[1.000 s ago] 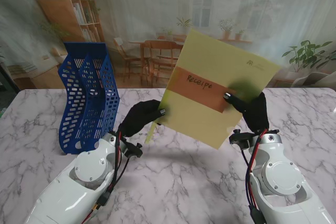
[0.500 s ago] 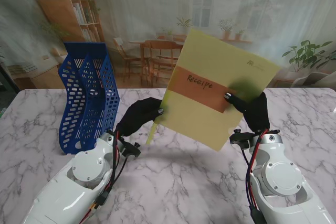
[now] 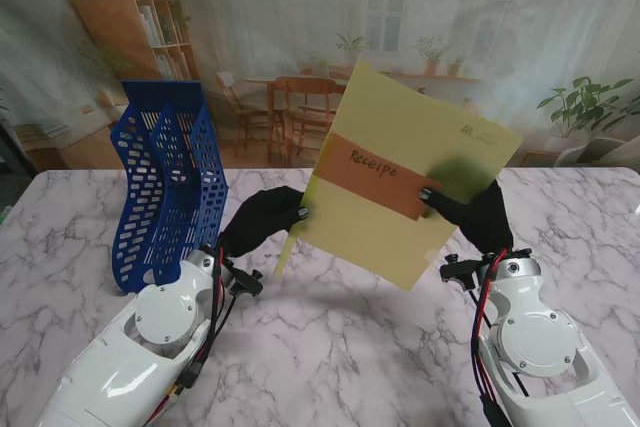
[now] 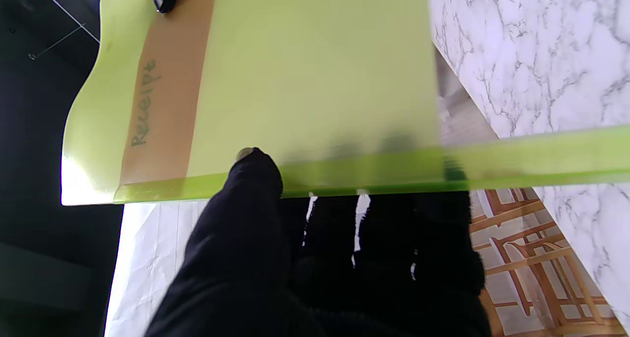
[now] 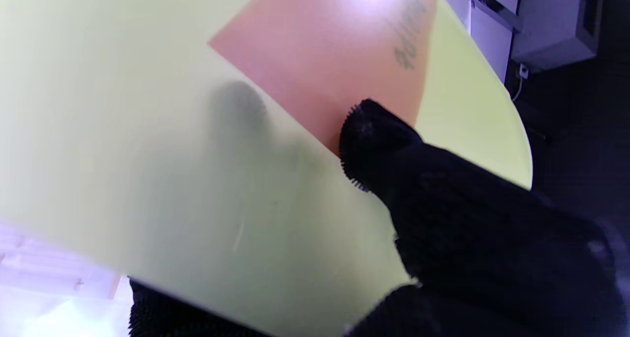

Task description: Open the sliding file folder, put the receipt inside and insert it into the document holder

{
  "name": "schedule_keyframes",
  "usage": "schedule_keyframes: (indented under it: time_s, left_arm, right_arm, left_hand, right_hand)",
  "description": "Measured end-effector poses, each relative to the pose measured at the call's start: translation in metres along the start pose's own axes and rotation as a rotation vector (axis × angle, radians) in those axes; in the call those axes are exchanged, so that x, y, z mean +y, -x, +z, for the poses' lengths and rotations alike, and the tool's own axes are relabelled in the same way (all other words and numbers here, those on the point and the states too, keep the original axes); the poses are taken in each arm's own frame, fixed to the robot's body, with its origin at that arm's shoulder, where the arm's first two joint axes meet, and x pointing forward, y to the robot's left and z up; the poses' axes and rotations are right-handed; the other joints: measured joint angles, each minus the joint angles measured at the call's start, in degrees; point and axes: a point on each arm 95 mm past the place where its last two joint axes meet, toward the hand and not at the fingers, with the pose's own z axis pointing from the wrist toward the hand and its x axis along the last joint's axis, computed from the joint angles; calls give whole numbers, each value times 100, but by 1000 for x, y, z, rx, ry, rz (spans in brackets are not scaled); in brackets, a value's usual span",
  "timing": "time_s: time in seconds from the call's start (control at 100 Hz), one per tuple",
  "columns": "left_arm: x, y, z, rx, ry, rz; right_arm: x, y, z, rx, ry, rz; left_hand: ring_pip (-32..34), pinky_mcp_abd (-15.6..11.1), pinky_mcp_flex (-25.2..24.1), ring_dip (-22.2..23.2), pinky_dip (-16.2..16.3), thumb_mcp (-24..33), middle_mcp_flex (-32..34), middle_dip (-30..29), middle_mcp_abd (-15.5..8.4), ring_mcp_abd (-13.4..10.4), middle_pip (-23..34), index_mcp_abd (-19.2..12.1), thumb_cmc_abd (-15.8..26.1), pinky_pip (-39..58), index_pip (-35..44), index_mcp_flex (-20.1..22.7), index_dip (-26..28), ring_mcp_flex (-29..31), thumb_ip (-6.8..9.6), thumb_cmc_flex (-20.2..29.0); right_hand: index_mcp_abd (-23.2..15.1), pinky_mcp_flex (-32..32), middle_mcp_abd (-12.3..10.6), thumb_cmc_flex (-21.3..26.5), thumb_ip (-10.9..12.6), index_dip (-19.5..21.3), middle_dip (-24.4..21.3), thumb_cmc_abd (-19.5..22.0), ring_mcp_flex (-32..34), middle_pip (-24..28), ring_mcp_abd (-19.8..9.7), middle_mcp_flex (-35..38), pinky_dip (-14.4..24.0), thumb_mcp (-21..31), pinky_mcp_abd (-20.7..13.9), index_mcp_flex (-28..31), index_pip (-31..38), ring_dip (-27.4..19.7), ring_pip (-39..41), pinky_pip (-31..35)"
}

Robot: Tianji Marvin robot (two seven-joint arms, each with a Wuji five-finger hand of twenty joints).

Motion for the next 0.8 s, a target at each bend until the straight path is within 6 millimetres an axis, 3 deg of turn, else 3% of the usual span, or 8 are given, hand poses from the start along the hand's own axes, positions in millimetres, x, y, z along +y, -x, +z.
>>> schedule_keyframes:
  time_s: [0.8]
  left_arm:
    - [-2, -19, 17, 40, 11, 48]
  right_arm:
    - [-14, 27, 2, -14, -141, -220]
  left_hand:
    - [129, 56, 6, 66, 10, 0, 72, -10, 0, 35, -12, 18, 4, 149, 90, 198, -1, 72, 1, 0]
  right_hand:
    - [0, 26, 55, -1, -2, 71, 133, 0, 97, 0, -2, 57, 0, 0, 0, 0, -2, 70, 263, 47]
